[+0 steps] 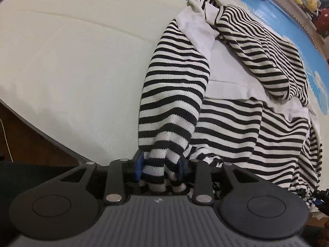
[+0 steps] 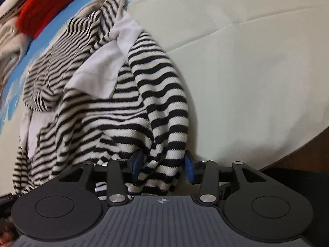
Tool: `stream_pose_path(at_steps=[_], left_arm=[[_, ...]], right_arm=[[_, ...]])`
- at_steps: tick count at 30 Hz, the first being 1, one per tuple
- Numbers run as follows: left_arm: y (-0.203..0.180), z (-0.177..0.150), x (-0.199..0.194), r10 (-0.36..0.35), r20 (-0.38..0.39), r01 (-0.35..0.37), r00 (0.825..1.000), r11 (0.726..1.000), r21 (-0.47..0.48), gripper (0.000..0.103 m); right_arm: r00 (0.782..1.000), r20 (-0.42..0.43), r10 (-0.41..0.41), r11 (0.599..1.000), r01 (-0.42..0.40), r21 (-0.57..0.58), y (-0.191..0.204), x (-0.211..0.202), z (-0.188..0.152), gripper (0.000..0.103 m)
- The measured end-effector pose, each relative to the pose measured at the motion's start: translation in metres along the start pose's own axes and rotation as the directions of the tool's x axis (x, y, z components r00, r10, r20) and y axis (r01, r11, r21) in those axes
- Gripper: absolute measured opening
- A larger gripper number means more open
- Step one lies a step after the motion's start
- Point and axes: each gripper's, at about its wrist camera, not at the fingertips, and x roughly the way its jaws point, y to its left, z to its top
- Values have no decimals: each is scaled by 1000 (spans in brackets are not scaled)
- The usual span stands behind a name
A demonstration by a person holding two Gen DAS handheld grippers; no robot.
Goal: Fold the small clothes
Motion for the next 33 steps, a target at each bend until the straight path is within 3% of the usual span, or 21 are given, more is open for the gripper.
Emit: stream_pose_path(at_steps=[1, 5, 7, 9, 11, 19, 23, 26, 33], left_arm=[[-1, 0, 1, 2, 0, -2, 1000, 1000, 3, 36], [-3, -1, 2, 6, 3, -6, 1000, 1000, 15, 35], [-4, -1, 2, 3, 5, -3, 1000, 1000, 28, 31], [-6, -2, 0, -12, 11, 11, 1000, 999, 43, 12], [-9, -3, -3, -16, 26, 14, 1000, 998, 64, 9], [-11, -5, -23, -29, 89, 20, 996, 995, 95, 7], [-16, 0, -52, -84, 119, 66, 989, 987, 148, 6], [-16, 8, -82, -120, 154, 92, 981, 980, 178, 6], [-20, -13, -151, -214, 153, 153, 965, 930, 333, 6]], right_arm=[[1000, 3, -6, 1000, 6, -20, 2, 1, 0, 43], [1000, 5, 6, 999, -6, -40, 5, 2, -1, 14], [1000, 13, 18, 999, -17, -37, 4, 0, 0, 9], [999, 27, 30, 999, -29, -35, 3, -4, 0, 8], [998, 43, 42, 999, -40, -33, 3, -8, 0, 7], [989, 116, 90, 996, -88, -22, 4, -30, 4, 6], [975, 181, 126, 990, -113, -81, 12, -62, 12, 6], [967, 196, 163, 986, -155, -54, 5, -89, 22, 5], [950, 207, 235, 972, -224, -72, -12, -163, 10, 5]])
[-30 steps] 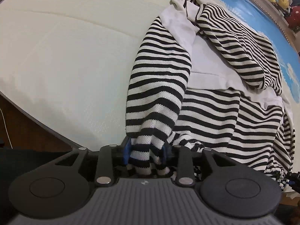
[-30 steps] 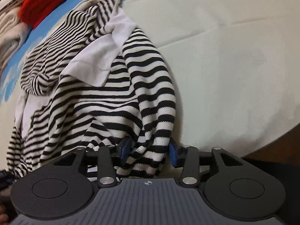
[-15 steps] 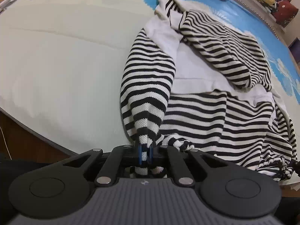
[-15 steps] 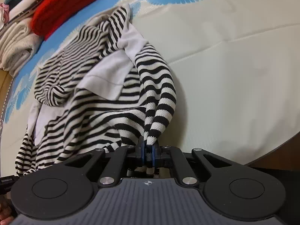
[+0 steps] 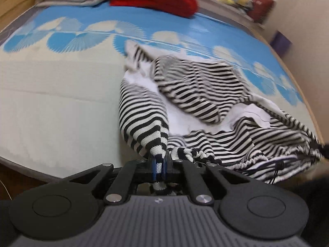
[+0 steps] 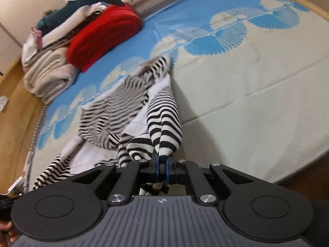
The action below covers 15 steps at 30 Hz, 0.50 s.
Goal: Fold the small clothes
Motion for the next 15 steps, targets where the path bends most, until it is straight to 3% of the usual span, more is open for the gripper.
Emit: stream_pose_path(at_steps=[5, 8, 11, 15], left_arm=[[-3, -18, -52, -65, 7, 65, 998, 997, 32, 6], [2, -16, -65, -85, 21, 85, 996, 996, 15, 6], [3, 2, -53, -74, 38, 73, 997, 997, 13, 6], [11, 53, -3, -39, 54, 40, 998, 999, -13, 6]], right_arm=[[999, -13, 33, 999, -34, -11, 5, -57, -19, 5], [998, 1, 57, 998, -57, -3, 9, -70, -20, 5], [998, 20, 57, 998, -56, -17, 15, -55, -4, 5], [998, 43, 42, 999, -41, -20, 22, -5, 35, 5]])
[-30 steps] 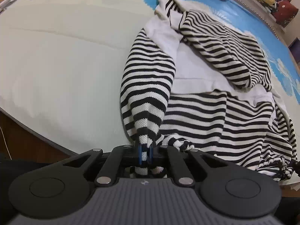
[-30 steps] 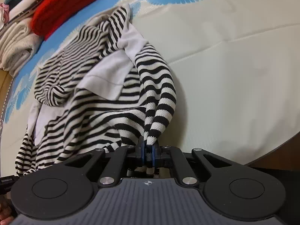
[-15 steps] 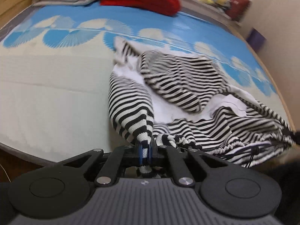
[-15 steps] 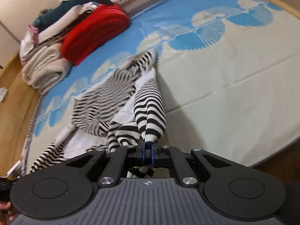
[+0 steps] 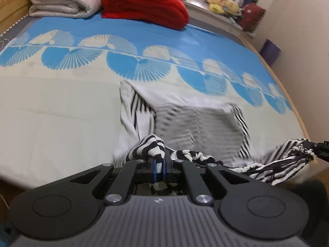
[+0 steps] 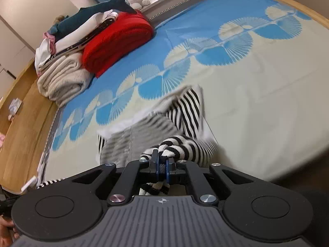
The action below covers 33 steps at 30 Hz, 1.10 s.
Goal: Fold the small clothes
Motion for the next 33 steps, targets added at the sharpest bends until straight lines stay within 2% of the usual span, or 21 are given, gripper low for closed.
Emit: stream_pose_path(at_steps=[2, 7, 8, 9, 10, 11, 12, 14, 15, 16, 18, 20, 23, 25, 26, 29, 33], left_arm=[[9, 29, 38, 12, 3, -12, 1000, 999, -30, 6], [29, 90, 133, 31, -50, -35, 998, 996, -80, 9], [35, 99, 146, 30, -56, -36, 998, 994, -99, 12], [41, 106, 156, 18, -56, -25, 998, 992, -122, 23], [49, 110, 162, 12, -40, -18, 999, 989, -146, 29], [56, 109, 163, 21, -6, -21, 1000, 984, -176, 40], [65, 105, 162, 26, 26, -20, 999, 977, -210, 44], [74, 107, 163, 49, -1, -48, 999, 974, -223, 44], [75, 106, 158, 53, 30, -46, 998, 977, -208, 44], [73, 107, 153, 54, 50, -44, 997, 982, -184, 44], [68, 105, 154, 29, 44, -23, 999, 991, -129, 44], [59, 99, 162, 0, 2, 0, 1000, 999, -52, 46], [36, 89, 181, 59, -64, -51, 996, 990, 129, 49], [22, 80, 191, 102, -57, -86, 993, 968, 234, 59], [18, 77, 196, 115, -51, -98, 992, 961, 260, 67], [12, 74, 213, 160, -27, -146, 987, 945, 293, 69], [15, 77, 234, 205, -12, -193, 979, 938, 288, 69]], right_arm=[[1000, 8, -19, 1000, 19, -9, 3, 33, 22, 5], [996, -12, -94, 996, 94, -13, 3, 137, 81, 7], [994, -14, -107, 994, 107, -1, 1, 152, 89, 11], [993, -10, -118, 993, 119, 12, -1, 165, 96, 14], [992, 1, -125, 992, 125, 24, -5, 177, 100, 21], [992, 16, -124, 992, 124, 26, -9, 182, 101, 25], [992, 29, -123, 992, 123, 20, -11, 186, 98, 27], [987, 26, -161, 987, 162, -6, -16, 191, 93, 36], [984, 22, -175, 984, 176, -10, -17, 192, 93, 36], [987, 42, -155, 988, 156, -19, -17, 190, 93, 36], [990, 56, -126, 989, 130, -73, -13, 189, 91, 38], [991, 52, -126, 977, 133, -165, -7, 195, 85, 40], [992, 9, -129, 953, 127, -277, 3, 211, 73, 44], [991, -21, -135, 925, 119, -361, 12, 222, 62, 46], [988, -30, -151, 901, 125, -415, 18, 228, 56, 48], [975, -27, -219, 811, 166, -560, 32, 245, 37, 50], [965, 3, -262, 759, 208, -618, 38, 260, 34, 50]])
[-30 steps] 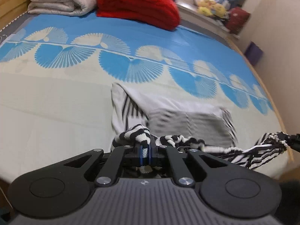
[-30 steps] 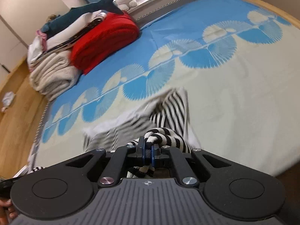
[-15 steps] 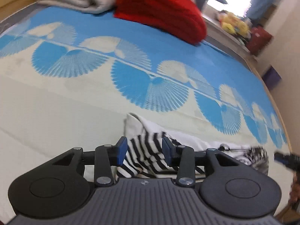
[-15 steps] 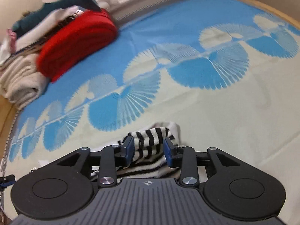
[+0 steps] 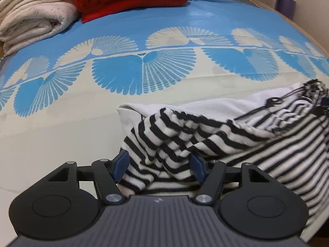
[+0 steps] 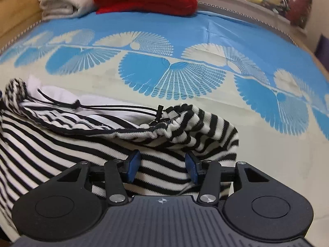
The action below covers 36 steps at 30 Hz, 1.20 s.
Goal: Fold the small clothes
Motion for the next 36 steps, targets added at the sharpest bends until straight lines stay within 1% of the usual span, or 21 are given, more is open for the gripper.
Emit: stream_pose_path(at_steps=[4, 5, 7, 9, 12, 15, 17, 18, 19, 21, 23, 25, 26, 27, 29, 30, 31, 32, 33, 35, 36], left_arm=[[-4, 12, 8, 18, 47, -17, 999, 1000, -15, 69], [-5, 16, 10, 20, 56, -19, 998, 1000, -19, 65], [-5, 22, 16, 5, 58, -3, 998, 1000, -30, 45], [-4, 26, 22, 2, 48, 0, 999, 999, -44, 2], [2, 32, 27, 72, 61, -68, 996, 995, -72, 3], [16, 40, 27, 53, 82, -40, 995, 987, -157, 3], [18, 44, 27, 51, 100, -34, 994, 987, -160, 3], [18, 45, 27, 50, 110, -32, 993, 987, -160, 3], [19, 47, 27, 53, 124, -33, 991, 986, -163, 3], [25, 50, 26, 70, 150, -40, 986, 980, -193, 3], [31, 53, 26, 83, 168, -41, 982, 969, -243, 3], [31, 55, 25, 132, 176, -85, 975, 964, -251, 3], [32, 57, 27, 150, 170, -105, 974, 963, -250, 3], [34, 57, 30, 145, 151, -102, 978, 960, -259, 3], [38, 58, 42, 68, 80, -43, 994, 958, -285, 4], [38, 58, 46, 20, 41, -8, 999, 959, -285, 9], [36, 58, 48, -3, 12, 6, 1000, 963, -269, 12], [34, 58, 45, 11, 12, -7, 1000, 969, -246, 18], [33, 57, 39, 31, 30, -24, 999, 974, -226, 34], [41, 54, 30, 35, 59, -19, 998, 969, -245, 56], [47, 50, 29, 20, 53, -4, 998, 961, -275, 58]], right_arm=[[997, 32, -64, 997, 65, -34, 2, 11, 10, 50], [996, 47, -76, 996, 77, -33, 2, 13, 13, 50], [993, 69, -99, 994, 102, -32, 2, 16, 19, 50], [988, 93, -125, 992, 128, -25, 2, 21, 25, 50], [983, 106, -150, 989, 150, 1, -2, 31, 34, 48], [988, 89, -129, 992, 129, 14, -6, 42, 39, 47], [987, 83, -134, 991, 135, -4, -6, 47, 41, 44], [989, 76, -123, 992, 124, -2, -7, 50, 42, 40], [992, 70, -102, 995, 102, 3, -7, 51, 43, 24], [990, 100, -102, 995, 101, 20, -9, 50, 46, 5], [972, 196, -130, 989, 115, 90, -14, 36, 53, 4], [938, 297, -177, 978, 134, 160, -20, 20, 60, 0], [915, 322, -243, 966, 198, 166, -20, 17, 62, 0], [909, 322, -263, 961, 218, 172, -21, 19, 62, 0], [936, 249, -249, 959, 202, 201, -29, 32, 62, 0], [950, 198, -242, 958, 201, 207, -31, 40, 61, 0], [960, 165, -228, 958, 191, 213, -32, 43, 60, 2], [973, 135, -187, 962, 153, 226, -34, 45, 58, 6], [983, 120, -141, 966, 110, 236, -35, 45, 57, 11], [987, 117, -112, 962, 78, 263, -38, 43, 50, 45], [987, 118, -106, 957, 70, 280, -41, 42, 47, 50]])
